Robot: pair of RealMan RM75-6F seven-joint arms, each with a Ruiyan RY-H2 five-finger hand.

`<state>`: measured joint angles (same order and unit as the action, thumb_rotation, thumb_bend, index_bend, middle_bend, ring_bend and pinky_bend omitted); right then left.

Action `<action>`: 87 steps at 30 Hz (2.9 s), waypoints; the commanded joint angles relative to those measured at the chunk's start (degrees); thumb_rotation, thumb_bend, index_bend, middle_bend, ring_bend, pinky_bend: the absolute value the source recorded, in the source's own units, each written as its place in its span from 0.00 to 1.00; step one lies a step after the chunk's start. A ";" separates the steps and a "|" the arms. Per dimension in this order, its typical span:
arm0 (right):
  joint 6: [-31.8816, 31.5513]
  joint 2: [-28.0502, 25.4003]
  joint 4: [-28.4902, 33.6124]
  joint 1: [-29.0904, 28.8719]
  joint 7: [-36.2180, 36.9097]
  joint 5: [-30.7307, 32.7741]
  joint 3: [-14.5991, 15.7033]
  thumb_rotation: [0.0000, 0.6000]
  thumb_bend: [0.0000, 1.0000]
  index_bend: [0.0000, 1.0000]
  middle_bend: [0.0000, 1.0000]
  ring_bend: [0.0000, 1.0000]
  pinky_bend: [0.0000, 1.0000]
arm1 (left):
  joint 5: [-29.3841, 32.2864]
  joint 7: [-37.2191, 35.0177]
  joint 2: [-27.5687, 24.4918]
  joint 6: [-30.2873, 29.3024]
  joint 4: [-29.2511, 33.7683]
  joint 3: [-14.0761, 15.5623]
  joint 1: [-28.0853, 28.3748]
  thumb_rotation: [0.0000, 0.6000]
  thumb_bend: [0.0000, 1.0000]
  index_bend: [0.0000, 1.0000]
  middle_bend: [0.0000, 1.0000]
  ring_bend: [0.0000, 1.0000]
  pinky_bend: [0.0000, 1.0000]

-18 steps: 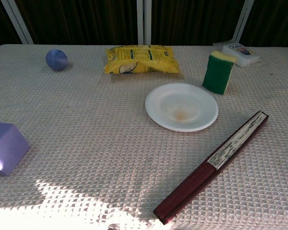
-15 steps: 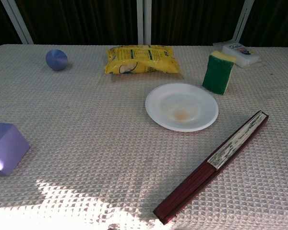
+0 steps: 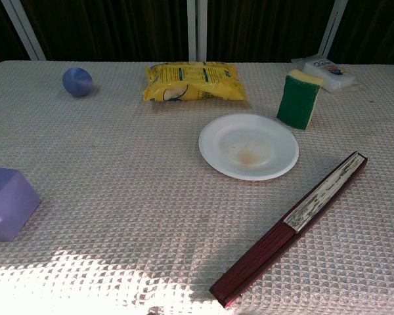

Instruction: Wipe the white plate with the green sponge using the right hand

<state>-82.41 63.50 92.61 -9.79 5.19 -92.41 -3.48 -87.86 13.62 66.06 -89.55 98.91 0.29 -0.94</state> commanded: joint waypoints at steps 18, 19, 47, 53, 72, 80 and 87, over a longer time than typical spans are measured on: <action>28.12 13.37 -3.10 -21.83 -8.85 8.39 -5.49 1.00 0.44 0.00 0.15 0.00 0.00 | 0.58 -3.07 0.68 -0.91 -2.24 0.46 -1.41 1.00 0.12 0.19 0.14 0.12 0.15; 29.00 14.01 -4.02 -22.36 -9.50 9.59 -5.63 1.00 0.44 0.00 0.15 0.00 0.00 | 0.78 -3.33 0.74 -0.79 -2.46 0.38 -1.40 1.00 0.12 0.19 0.14 0.12 0.15; 39.65 10.27 -16.04 -32.38 -29.47 19.80 -5.51 1.00 0.15 0.10 0.16 0.00 0.00 | 1.09 -4.32 1.61 -0.73 -3.92 0.39 -1.82 1.00 0.12 0.19 0.14 0.12 0.15; 43.98 16.31 -25.34 -36.51 -32.75 21.42 -4.43 1.00 0.15 0.14 0.14 0.00 0.00 | 1.80 -4.41 1.51 -0.77 -3.68 0.55 -2.35 1.00 0.12 0.20 0.14 0.12 0.15; 38.54 29.27 -47.57 -39.41 -14.08 7.44 1.00 1.00 0.18 0.24 0.20 0.00 0.00 | 3.07 -5.12 1.52 -0.53 -3.86 0.44 -3.03 1.00 0.12 0.20 0.14 0.12 0.15; 37.53 32.40 -53.60 -40.34 -8.74 5.28 1.91 1.00 0.19 0.26 0.21 0.00 0.00 | 3.44 -5.46 1.52 -0.50 -4.21 0.32 -3.24 1.00 0.12 0.20 0.14 0.12 0.15; 37.76 33.95 -56.76 -40.65 -5.78 4.37 2.73 1.00 0.22 0.32 0.24 0.00 0.00 | 3.73 -5.61 1.50 -0.44 -4.30 0.24 -3.38 1.00 0.12 0.20 0.14 0.12 0.15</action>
<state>-44.63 97.17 36.15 -50.38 -1.00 -87.81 -0.96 -84.12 8.02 67.56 -89.98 94.61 0.54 -4.32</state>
